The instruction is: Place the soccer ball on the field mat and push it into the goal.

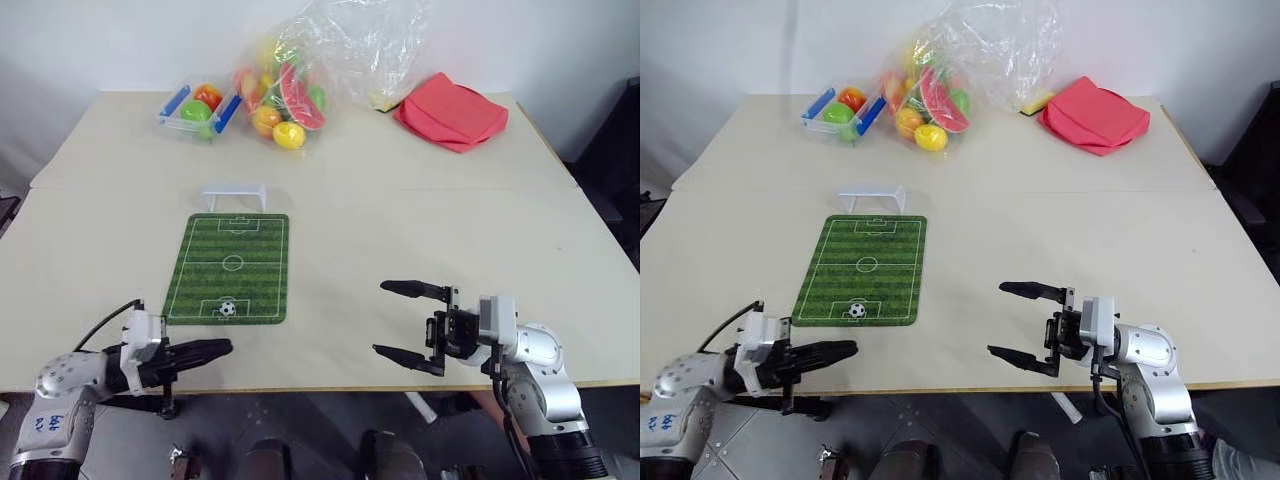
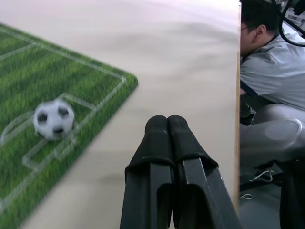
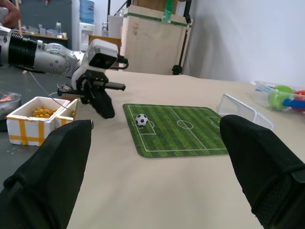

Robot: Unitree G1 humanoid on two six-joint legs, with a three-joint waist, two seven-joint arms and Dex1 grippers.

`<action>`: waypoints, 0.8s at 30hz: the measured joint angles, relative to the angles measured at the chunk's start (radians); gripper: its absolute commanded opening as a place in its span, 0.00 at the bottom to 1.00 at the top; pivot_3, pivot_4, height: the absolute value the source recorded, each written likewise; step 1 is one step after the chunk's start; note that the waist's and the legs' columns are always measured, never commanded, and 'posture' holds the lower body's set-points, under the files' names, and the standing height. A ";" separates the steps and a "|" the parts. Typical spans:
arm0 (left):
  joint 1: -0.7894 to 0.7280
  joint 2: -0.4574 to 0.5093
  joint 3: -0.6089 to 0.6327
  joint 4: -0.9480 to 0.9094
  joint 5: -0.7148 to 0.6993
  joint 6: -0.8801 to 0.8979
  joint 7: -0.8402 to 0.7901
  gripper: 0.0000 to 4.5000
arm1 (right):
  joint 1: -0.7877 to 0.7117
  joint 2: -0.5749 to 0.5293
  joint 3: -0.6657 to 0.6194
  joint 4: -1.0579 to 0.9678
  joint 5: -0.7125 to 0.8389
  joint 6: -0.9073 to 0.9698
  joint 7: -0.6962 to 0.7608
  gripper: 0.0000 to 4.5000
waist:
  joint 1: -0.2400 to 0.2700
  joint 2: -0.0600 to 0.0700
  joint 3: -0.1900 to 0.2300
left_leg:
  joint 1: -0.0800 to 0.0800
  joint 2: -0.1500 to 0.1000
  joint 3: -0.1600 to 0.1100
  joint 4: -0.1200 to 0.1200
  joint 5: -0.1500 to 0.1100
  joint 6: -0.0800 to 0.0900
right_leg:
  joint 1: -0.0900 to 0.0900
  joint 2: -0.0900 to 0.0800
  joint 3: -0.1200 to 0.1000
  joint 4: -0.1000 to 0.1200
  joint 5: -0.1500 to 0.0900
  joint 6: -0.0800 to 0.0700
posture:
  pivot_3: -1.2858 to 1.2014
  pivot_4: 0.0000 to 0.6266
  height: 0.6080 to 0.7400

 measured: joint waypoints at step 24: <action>-0.491 -0.121 -0.080 0.457 0.120 -0.105 0.176 0.01 | 0.031 0.038 0.020 -0.108 -0.051 0.035 -0.231 1.00 | 0.021 -0.001 -0.001 | 0.000 0.000 0.001 0.002 0.000 0.000 | 0.000 0.000 0.001 0.001 0.000 0.000 | 0.52 0.24 1.00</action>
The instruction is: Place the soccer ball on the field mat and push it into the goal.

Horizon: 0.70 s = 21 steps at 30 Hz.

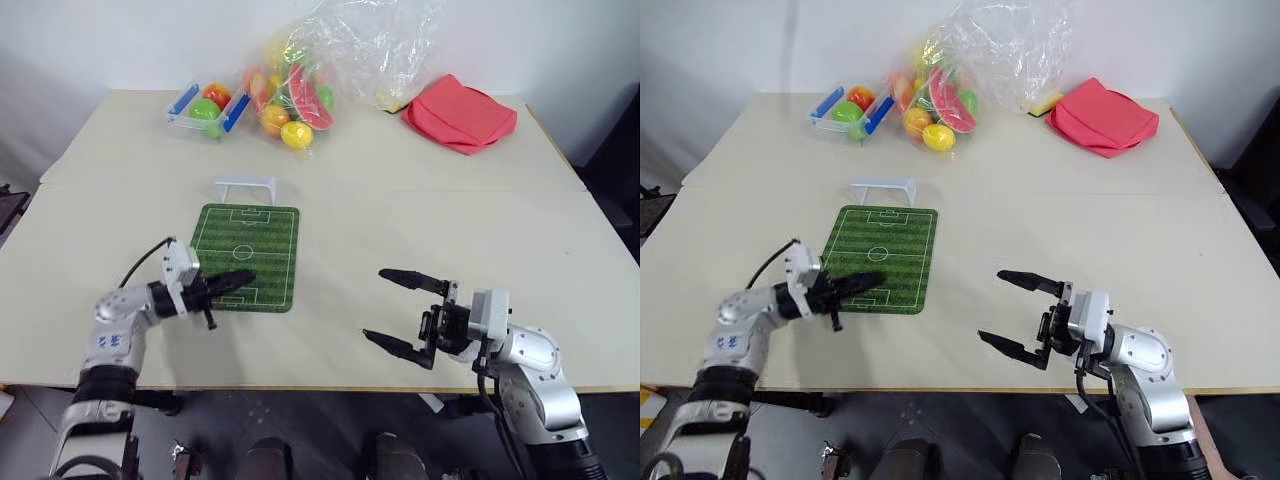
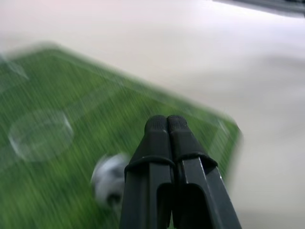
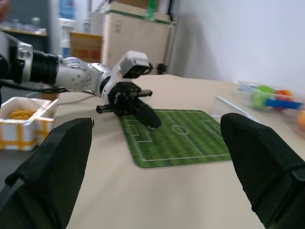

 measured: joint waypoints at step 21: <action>0.576 -0.011 0.546 -0.428 -0.213 0.180 0.464 0.01 | -0.112 0.214 0.031 0.104 -0.102 -0.031 -0.287 1.00 | -0.031 0.000 0.000 | 0.002 0.003 0.003 -0.001 -0.002 -0.001 | -0.001 0.002 0.006 0.000 0.000 -0.001 | 0.52 0.24 1.00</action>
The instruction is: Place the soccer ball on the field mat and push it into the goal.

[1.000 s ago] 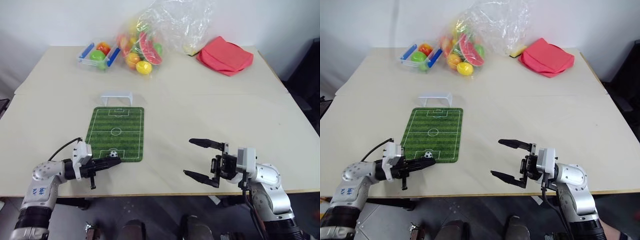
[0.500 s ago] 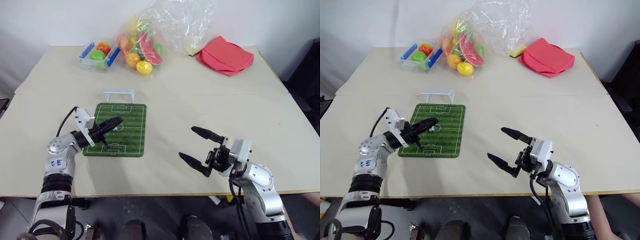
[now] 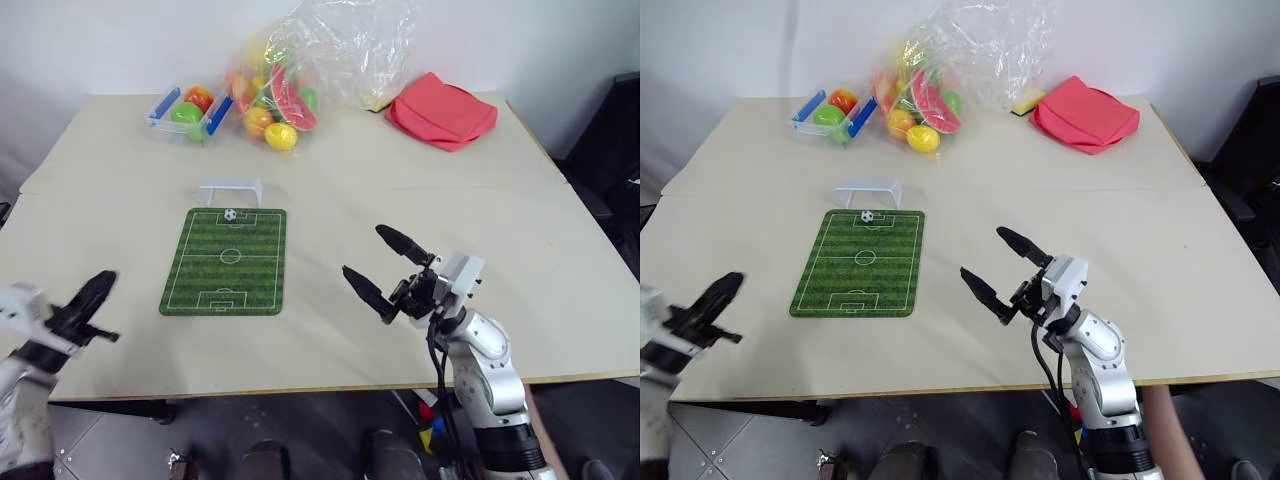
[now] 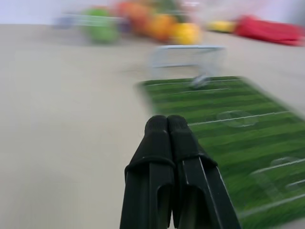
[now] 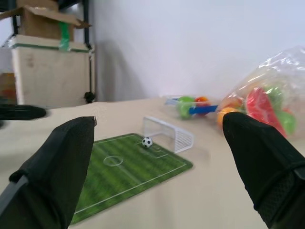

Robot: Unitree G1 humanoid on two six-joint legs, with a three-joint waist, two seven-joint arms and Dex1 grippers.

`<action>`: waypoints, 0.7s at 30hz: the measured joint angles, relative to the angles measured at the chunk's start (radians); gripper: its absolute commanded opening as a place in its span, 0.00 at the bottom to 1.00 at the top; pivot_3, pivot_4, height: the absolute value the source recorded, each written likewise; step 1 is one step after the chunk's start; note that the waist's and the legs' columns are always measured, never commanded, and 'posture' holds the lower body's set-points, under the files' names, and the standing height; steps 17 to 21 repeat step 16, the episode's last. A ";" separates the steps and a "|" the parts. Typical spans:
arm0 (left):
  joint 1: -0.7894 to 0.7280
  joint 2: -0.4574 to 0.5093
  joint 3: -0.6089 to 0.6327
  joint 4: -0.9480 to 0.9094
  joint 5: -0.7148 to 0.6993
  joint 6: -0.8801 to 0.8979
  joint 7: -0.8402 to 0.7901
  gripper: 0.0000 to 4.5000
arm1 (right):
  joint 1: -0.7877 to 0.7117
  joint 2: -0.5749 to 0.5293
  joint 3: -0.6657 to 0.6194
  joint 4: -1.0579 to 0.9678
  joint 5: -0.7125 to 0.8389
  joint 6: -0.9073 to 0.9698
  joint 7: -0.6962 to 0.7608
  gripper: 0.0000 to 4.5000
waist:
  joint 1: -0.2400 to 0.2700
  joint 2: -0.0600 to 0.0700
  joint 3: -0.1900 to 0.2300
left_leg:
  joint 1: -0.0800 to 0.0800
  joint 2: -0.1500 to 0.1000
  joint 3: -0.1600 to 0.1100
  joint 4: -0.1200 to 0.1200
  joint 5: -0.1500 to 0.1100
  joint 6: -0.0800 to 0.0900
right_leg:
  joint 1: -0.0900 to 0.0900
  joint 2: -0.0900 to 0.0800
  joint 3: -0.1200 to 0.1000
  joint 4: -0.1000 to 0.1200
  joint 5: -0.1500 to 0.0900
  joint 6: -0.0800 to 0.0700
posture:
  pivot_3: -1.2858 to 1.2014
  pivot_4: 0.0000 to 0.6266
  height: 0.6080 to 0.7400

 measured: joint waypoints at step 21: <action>0.072 -0.122 0.001 -0.146 0.010 0.028 0.272 0.01 | -0.043 -0.013 -0.014 0.147 -0.031 -0.101 0.005 1.00 | 0.007 -0.001 -0.001 | -0.002 0.002 0.009 -0.001 0.000 -0.001 | -0.010 0.003 0.009 0.004 0.001 -0.001 | 0.52 0.24 1.00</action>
